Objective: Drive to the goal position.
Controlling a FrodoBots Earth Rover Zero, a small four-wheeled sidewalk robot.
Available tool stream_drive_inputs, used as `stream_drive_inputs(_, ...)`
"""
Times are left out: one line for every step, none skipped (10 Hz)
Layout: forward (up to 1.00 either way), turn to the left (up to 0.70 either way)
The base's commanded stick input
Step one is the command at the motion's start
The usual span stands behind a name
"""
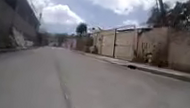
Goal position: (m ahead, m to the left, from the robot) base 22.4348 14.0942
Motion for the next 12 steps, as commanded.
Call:
stream_drive_inputs(1.00,0.00)
stream_drive_inputs(1.00,0.00)
stream_drive_inputs(1.00,0.00)
stream_drive_inputs(1.00,0.00)
stream_drive_inputs(1.00,0.00)
stream_drive_inputs(1.00,0.00)
stream_drive_inputs(1.00,0.00)
stream_drive_inputs(1.00,0.00)
stream_drive_inputs(1.00,0.00)
stream_drive_inputs(1.00,0.00)
stream_drive_inputs(1.00,0.00)
stream_drive_inputs(1.00,0.00)
